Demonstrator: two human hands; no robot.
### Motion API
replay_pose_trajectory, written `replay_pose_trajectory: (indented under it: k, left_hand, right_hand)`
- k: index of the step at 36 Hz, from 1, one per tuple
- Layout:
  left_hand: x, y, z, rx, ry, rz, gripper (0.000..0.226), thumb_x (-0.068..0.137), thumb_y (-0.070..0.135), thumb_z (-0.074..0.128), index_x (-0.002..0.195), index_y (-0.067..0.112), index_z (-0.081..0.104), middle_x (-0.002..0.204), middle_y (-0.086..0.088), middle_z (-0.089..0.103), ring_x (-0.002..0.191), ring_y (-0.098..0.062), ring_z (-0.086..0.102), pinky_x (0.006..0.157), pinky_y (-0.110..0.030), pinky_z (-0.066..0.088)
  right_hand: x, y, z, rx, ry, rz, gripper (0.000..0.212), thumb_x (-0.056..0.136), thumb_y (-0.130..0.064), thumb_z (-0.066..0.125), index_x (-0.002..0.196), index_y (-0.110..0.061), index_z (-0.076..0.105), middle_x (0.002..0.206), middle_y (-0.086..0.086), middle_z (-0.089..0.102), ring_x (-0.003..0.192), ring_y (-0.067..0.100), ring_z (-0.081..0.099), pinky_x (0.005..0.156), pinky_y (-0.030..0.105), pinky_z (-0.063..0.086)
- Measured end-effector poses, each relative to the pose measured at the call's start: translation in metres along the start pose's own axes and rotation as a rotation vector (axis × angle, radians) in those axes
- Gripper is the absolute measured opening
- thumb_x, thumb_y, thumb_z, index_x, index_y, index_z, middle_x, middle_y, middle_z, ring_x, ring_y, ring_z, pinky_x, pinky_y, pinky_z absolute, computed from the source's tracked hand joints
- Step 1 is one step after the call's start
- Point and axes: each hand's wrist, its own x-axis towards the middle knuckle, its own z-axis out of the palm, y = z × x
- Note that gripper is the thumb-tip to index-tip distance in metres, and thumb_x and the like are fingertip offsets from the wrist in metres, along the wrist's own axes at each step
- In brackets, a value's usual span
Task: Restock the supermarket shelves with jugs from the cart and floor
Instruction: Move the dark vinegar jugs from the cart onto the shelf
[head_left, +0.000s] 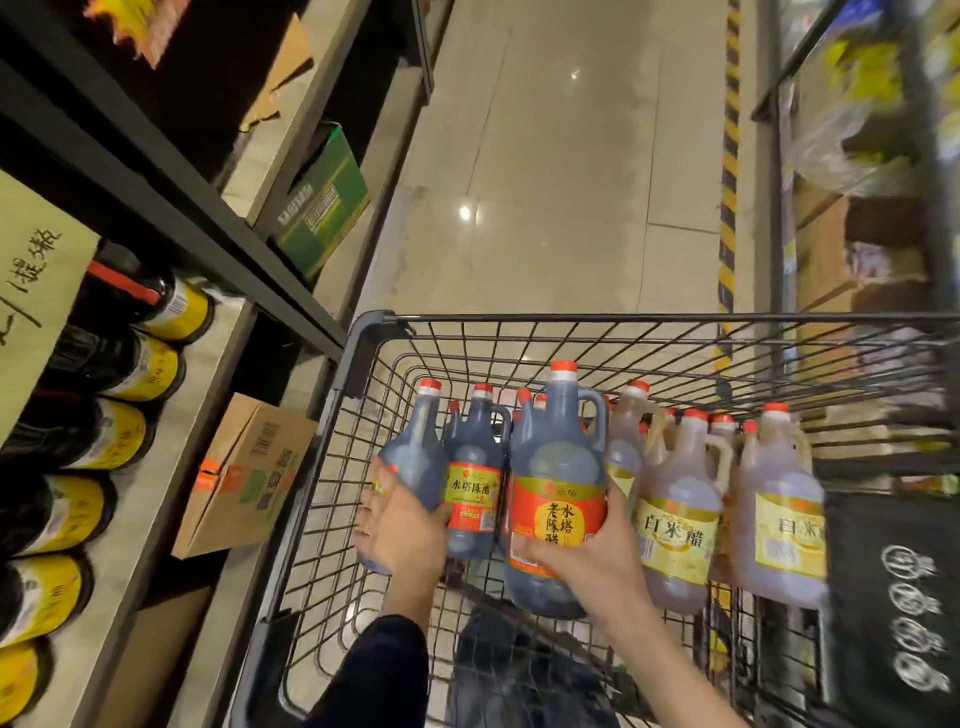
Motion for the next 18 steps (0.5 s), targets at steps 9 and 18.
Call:
replay_pose_trajectory:
  k: [9,18]
  left_hand:
    - [-0.003,-0.009,-0.009,-0.097,0.034,0.088,0.113,0.061,0.041,0.081,0.149,0.015,0.015,0.129,-0.019,0.053,0.117,-0.037,0.051,0.092,-0.047,0.041]
    - [-0.025,-0.012,-0.027,-0.241,-0.030,0.056,0.102,0.057,0.042,0.086,0.139,0.013,0.033,0.118,-0.018,0.060,0.103,-0.036,0.060,0.081,-0.040,0.046]
  right_hand:
    - [-0.005,0.004,-0.016,0.015,-0.010,0.010,0.097,0.046,-0.016,0.093,0.125,-0.033,0.039,0.107,-0.006,0.062,0.094,0.011,0.064,0.082,0.039,0.056]
    - [-0.016,-0.015,-0.034,0.016,-0.003,0.001,0.097,0.048,-0.016,0.092,0.128,-0.029,0.037,0.107,-0.008,0.059,0.096,0.010,0.060,0.077,0.029,0.052]
